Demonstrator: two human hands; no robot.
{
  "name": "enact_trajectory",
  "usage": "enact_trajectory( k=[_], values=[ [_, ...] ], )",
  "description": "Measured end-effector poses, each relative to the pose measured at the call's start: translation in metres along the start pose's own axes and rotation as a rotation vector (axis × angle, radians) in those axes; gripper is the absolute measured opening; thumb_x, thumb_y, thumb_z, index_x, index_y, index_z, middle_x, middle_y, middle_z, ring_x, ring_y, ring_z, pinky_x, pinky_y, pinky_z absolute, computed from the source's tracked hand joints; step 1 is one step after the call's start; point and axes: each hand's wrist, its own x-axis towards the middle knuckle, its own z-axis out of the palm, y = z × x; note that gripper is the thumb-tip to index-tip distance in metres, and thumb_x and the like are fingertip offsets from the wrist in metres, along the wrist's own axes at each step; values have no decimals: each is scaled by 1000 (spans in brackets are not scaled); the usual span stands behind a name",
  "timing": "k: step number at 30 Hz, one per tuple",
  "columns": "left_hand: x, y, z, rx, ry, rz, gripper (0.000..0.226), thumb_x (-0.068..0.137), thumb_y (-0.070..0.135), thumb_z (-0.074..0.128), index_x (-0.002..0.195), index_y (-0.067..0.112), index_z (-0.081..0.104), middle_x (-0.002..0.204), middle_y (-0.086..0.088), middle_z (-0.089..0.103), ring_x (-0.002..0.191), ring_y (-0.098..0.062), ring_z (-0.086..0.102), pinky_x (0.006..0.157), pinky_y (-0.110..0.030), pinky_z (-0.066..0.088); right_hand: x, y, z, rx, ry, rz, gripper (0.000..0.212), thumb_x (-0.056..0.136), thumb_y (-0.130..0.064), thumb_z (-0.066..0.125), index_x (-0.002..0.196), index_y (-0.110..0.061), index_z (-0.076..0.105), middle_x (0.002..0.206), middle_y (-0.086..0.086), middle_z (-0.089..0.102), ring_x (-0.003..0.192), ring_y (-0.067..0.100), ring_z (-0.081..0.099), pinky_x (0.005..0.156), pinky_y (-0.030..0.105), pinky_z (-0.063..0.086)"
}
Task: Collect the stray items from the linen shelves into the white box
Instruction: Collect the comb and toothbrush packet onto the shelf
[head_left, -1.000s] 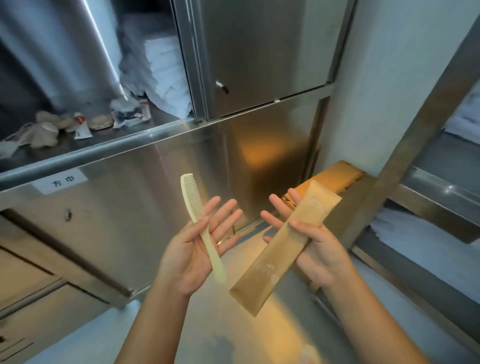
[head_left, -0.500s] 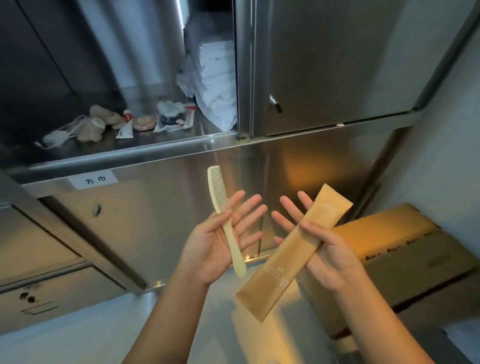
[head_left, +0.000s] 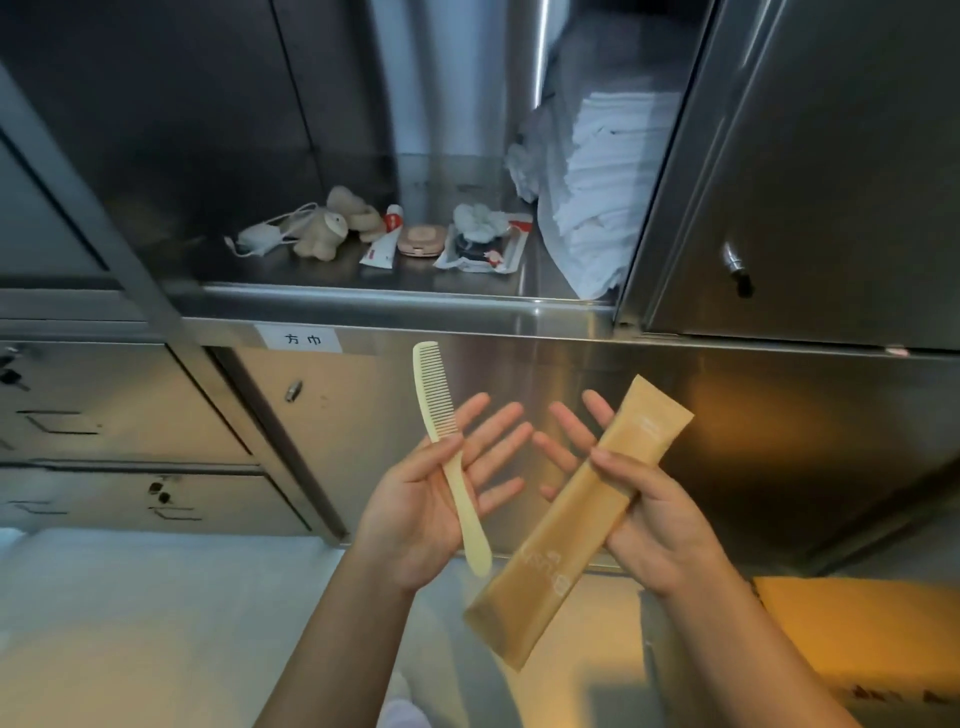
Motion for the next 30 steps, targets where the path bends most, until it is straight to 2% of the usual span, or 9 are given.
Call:
enact_trajectory(
  k=[7, 22, 30],
  values=[
    [35, 69, -35, 13, -12, 25, 43, 87, 15, 37, 129, 16, 48, 128, -11, 59, 117, -26, 56, 88, -43, 50, 74, 11, 27, 7, -17, -34, 55, 78, -3, 46, 128, -24, 49, 123, 8, 63, 106, 28, 63, 71, 44, 57],
    [122, 205, -96, 74, -89, -145, 43, 87, 15, 39, 130, 15, 47, 127, -12, 59, 115, -27, 57, 88, -44, 49, 215, 23, 83, -69, 60, -168, 55, 78, -4, 46, 131, -18, 45, 119, 8, 65, 103, 27, 64, 69, 42, 58],
    [165, 237, -103, 82, -77, -113, 41, 90, 17, 38, 129, 14, 49, 127, -12, 59, 115, -25, 58, 90, -46, 46, 272, -1, 85, -156, 3, -63, 51, 79, -4, 46, 128, -19, 47, 120, 9, 64, 106, 30, 62, 72, 44, 57]
  ],
)
